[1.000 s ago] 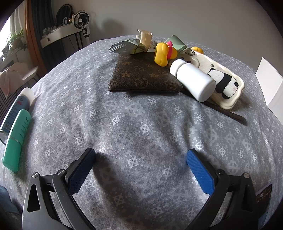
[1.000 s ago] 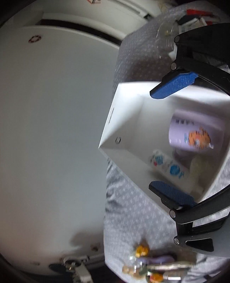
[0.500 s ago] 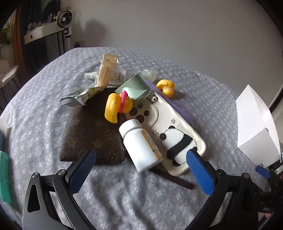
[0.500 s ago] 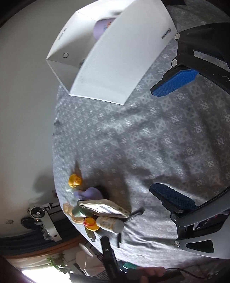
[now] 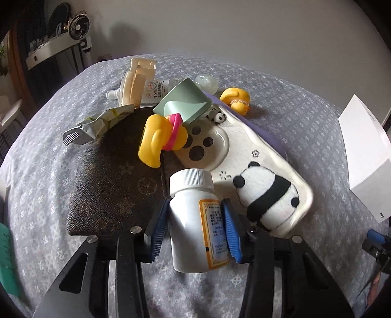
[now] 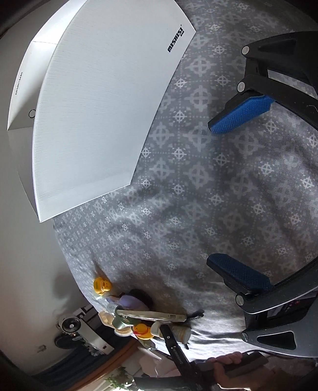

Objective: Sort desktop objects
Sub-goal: 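Grasp the white pill bottle with the left gripper, then set the pill bottle down beside the teal tube and open the left gripper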

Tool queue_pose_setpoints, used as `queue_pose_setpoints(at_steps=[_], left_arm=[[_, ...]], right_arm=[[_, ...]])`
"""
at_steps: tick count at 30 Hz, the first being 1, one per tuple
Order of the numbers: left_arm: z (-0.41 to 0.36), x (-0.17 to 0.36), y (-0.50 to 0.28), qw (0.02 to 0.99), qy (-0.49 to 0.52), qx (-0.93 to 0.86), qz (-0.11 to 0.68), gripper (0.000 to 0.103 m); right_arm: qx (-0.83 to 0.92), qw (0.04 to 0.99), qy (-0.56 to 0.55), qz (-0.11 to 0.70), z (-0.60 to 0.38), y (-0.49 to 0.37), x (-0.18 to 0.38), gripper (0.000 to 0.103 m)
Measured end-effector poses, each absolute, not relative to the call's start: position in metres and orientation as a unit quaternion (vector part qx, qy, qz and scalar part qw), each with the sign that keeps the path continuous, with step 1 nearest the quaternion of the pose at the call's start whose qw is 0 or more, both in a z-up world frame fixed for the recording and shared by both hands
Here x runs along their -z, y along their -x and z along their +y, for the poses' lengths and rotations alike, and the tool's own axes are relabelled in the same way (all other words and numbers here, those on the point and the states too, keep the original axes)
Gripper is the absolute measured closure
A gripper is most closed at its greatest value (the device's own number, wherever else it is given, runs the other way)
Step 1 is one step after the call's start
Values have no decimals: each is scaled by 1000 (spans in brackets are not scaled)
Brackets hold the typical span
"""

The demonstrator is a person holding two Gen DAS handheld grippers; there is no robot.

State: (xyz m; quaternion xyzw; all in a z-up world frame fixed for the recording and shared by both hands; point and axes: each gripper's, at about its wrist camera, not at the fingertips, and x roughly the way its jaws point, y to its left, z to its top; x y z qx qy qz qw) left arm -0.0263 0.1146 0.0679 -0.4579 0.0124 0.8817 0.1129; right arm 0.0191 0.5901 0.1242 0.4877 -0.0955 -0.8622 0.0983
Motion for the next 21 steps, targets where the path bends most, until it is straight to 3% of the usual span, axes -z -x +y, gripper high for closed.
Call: queue_pose_setpoints(at_steps=[9, 21], left_arm=[[62, -90, -41, 96, 462, -881, 30, 61], [-91, -114, -27, -123, 440, -889, 25, 61]], right_arm=[[863, 126, -486, -53, 569, -23, -127, 4], [859, 127, -496, -31, 559, -24, -123, 4]])
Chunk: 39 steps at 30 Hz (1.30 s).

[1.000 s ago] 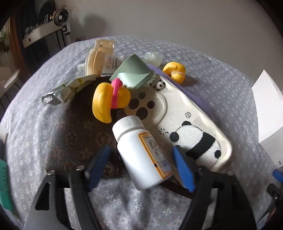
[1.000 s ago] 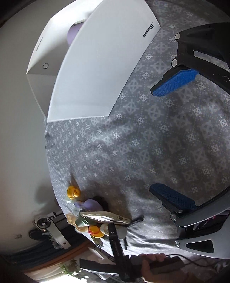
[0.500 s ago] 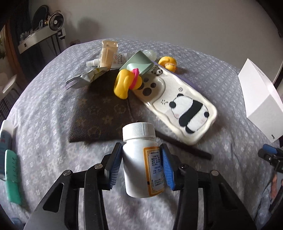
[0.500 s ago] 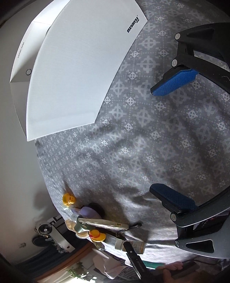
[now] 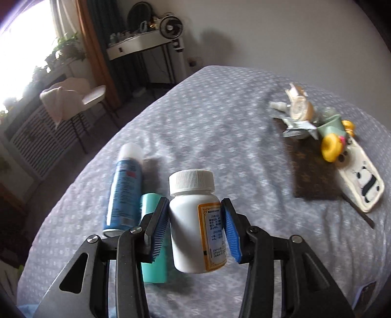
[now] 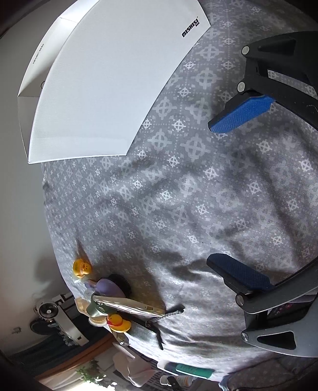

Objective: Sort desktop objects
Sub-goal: 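Set the pill bottle down beside the teal tube and open the left gripper, then grasp the white panda phone case with the right gripper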

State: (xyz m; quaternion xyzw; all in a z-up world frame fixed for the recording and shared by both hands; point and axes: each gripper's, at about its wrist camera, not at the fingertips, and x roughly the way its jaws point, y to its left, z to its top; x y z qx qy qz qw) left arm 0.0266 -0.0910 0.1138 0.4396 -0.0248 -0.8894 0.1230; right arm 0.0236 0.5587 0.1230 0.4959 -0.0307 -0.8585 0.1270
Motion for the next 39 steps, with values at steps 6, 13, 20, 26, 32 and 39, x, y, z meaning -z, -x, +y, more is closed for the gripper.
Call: queue_pose_setpoints(at_steps=[6, 13, 20, 26, 32, 39], left_arm=[[-115, -100, -30, 186, -464, 866, 23, 35], [-36, -115, -40, 55, -403, 914, 9, 0], [14, -47, -42, -14, -477, 879, 4, 0], [15, -39, -54, -25, -461, 887, -2, 0], [19, -36, -59, -21, -442, 897, -12, 0], [18, -33, -61, -22, -435, 900, -10, 0]], right_arm=[[859, 125, -496, -28, 558, -23, -131, 4], [861, 254, -440, 8, 491, -1, -186, 4], [822, 301, -483, 11, 406, 47, -165, 9], [793, 298, -532, -1, 377, 71, -125, 46], [788, 357, -502, 5, 333, 64, -151, 57], [752, 358, -552, -35, 292, 106, -125, 80]])
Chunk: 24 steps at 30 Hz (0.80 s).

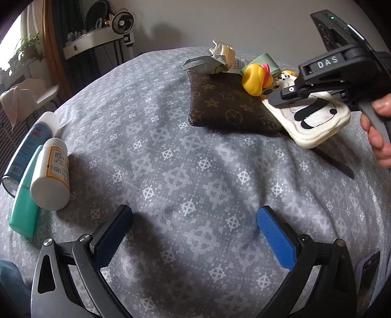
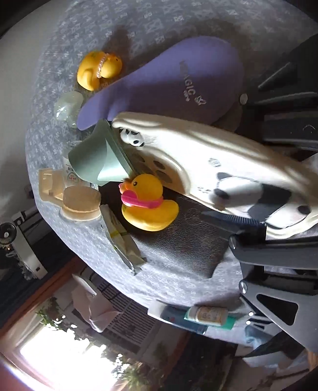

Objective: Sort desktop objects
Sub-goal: 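Grasp the white panda phone case with the right gripper, then carry the phone case with the right gripper into the white box and release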

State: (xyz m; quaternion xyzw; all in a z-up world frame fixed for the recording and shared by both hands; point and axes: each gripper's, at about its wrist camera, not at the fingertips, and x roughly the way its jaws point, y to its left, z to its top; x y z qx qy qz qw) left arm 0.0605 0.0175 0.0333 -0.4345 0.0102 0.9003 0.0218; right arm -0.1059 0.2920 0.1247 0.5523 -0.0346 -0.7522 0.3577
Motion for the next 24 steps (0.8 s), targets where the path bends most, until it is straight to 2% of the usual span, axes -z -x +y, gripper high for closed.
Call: queue_pose_setpoints(at_steps=[2, 4, 9, 17, 21, 24], left_arm=[[18, -33, -60, 21, 434, -901, 11, 0], [18, -33, -59, 21, 433, -901, 12, 0], [18, -33, -59, 21, 433, -901, 12, 0], [19, -33, -59, 20, 434, -901, 13, 0], [19, -33, -59, 19, 434, -901, 14, 0], [20, -33, -59, 18, 434, -901, 15, 0]], right_arm=[[743, 355, -563, -68, 294, 117, -119, 96], [749, 343, -561, -80, 302, 116, -119, 100], [763, 368, -526, -77, 327, 85, -147, 103], [779, 389, -460, -171, 405, 49, -226, 103], [825, 330, -406, -216, 494, 50, -272, 103], [866, 246, -383, -206, 569, 56, -295, 103]])
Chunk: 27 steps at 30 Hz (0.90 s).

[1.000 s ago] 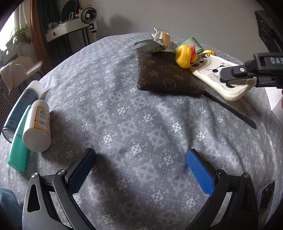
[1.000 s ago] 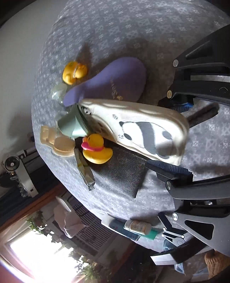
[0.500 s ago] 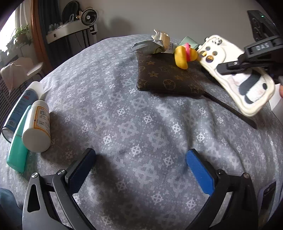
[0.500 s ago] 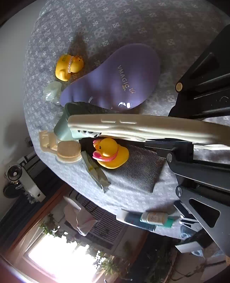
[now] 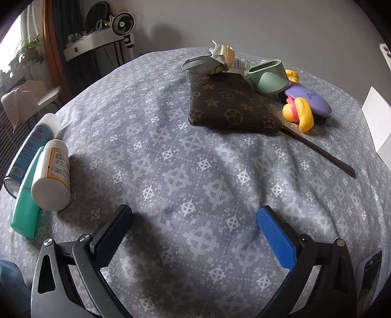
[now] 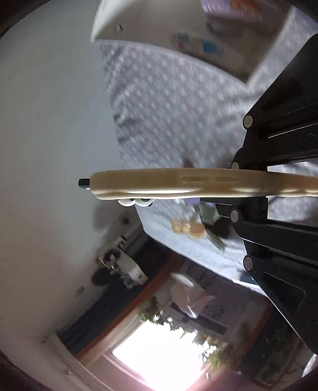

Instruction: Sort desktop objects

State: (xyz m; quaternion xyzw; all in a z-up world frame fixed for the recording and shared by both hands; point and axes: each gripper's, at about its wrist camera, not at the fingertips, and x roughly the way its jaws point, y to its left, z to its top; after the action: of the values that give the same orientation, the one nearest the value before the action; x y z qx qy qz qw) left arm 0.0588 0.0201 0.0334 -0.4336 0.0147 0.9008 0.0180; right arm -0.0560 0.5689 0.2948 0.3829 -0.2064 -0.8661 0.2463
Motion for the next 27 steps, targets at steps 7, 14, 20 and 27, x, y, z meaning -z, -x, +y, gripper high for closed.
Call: queue_pose_setpoints(at_steps=[7, 14, 20, 27], left_arm=[[20, -33, -59, 16, 433, -901, 15, 0], [20, -33, -59, 16, 433, -901, 15, 0], [20, -33, -59, 16, 433, -901, 15, 0], [20, -33, -59, 16, 433, -901, 16, 0]], right_arm=[[885, 40, -407, -223, 711, 103, -271, 103], [852, -66, -463, -237, 727, 135, -219, 91], [883, -122, -428, -151, 695, 120, -225, 46], [923, -133, -356, -63, 665, 105, -265, 23]])
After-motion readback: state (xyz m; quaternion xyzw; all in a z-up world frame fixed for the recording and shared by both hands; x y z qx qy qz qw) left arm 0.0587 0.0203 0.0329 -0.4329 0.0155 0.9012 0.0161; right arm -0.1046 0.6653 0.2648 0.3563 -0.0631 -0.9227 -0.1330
